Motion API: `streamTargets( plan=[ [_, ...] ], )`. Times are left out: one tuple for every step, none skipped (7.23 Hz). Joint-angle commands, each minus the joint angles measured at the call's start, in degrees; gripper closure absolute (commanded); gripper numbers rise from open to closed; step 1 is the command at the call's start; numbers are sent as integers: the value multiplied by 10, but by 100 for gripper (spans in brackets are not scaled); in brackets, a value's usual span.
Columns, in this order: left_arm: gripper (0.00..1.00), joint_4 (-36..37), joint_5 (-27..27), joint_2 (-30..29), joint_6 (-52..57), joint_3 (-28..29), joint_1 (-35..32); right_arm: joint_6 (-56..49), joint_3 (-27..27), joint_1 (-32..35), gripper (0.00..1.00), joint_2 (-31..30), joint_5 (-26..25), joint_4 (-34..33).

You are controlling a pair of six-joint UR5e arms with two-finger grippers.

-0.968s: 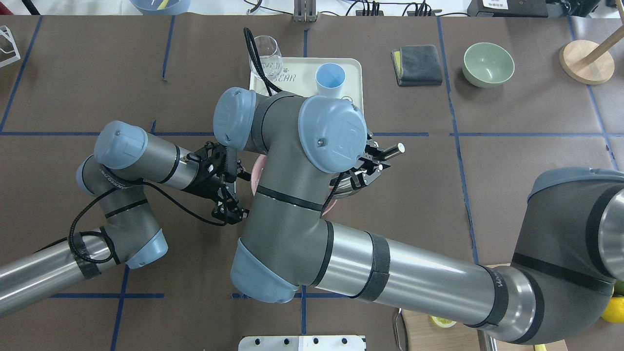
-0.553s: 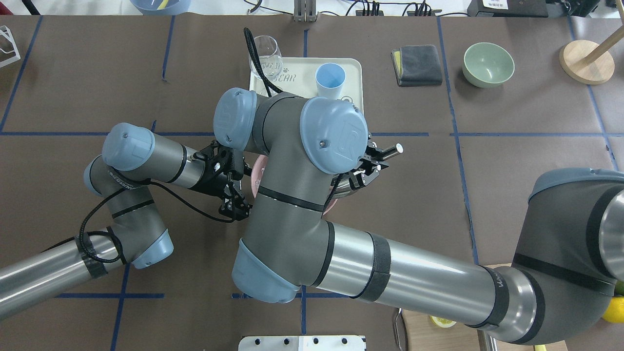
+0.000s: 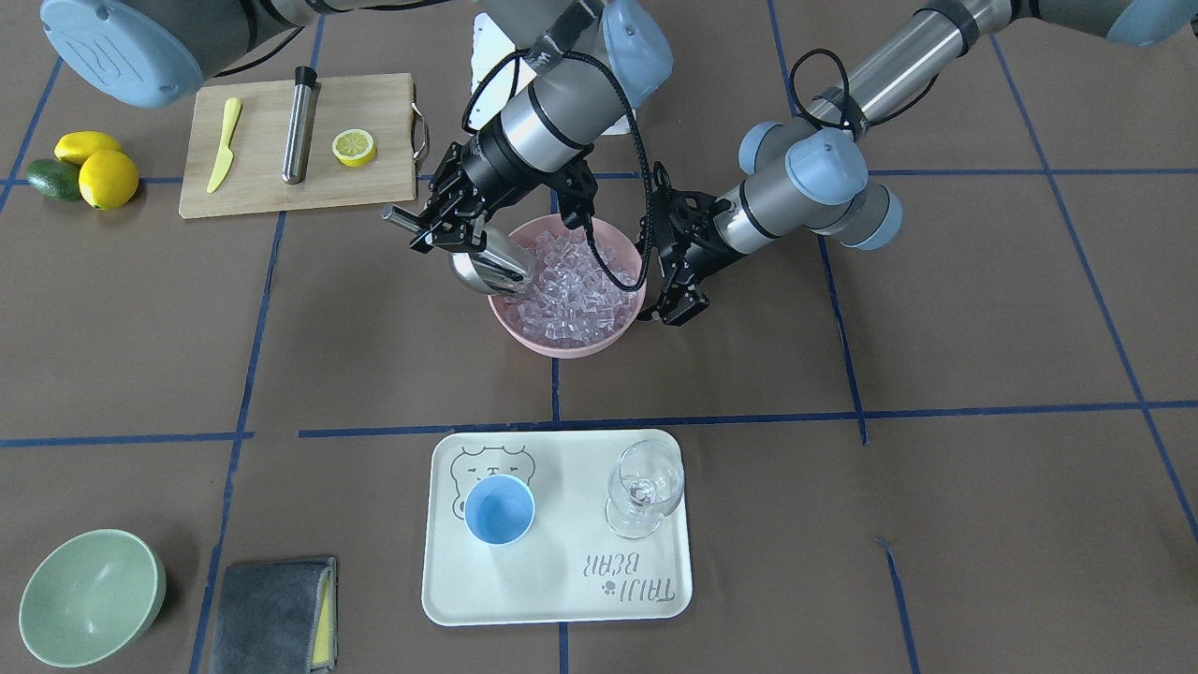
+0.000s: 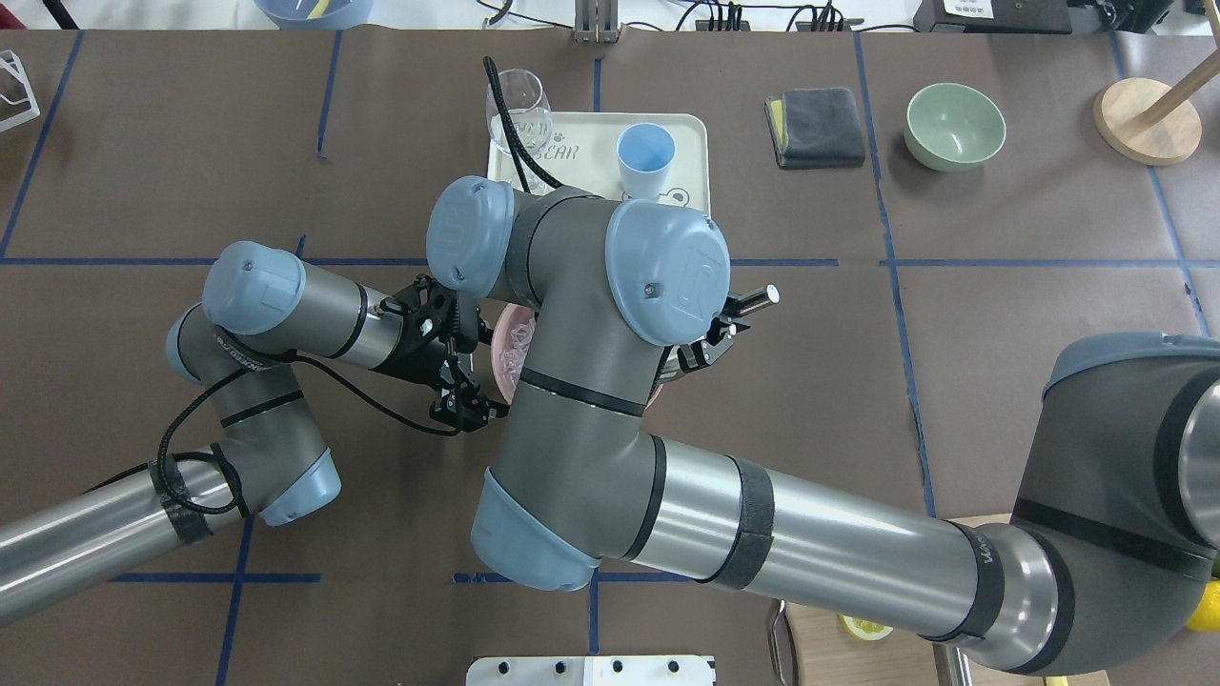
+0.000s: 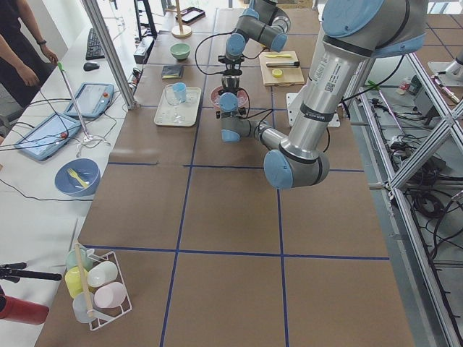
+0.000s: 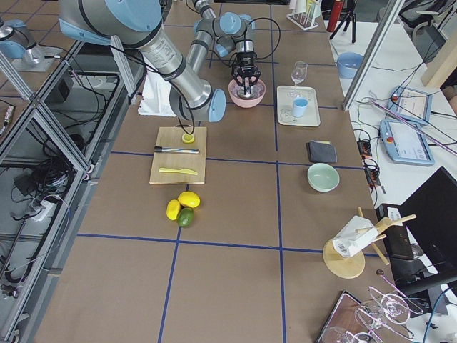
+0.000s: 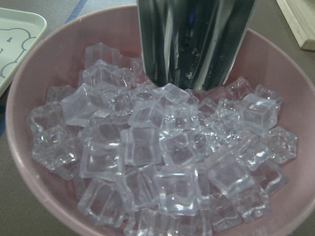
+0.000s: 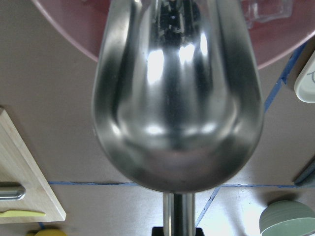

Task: Put ice in cup with scoop
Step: 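Lower the scoop into the ice with the right gripper while the left steadies the bowl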

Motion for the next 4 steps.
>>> streamTargets(
  plan=[
    [0,0,1,0,0,0,0,0,4,0,100,-14,1,36],
    [0,0,1,0,0,0,0,1,18,0,100,-34,2,63],
    [0,0,1,0,0,0,0,2,58,1,100,-68,3,85],
    [0,1,1,0,0,0,0,1,90,2,100,-96,3,103]
  ],
)
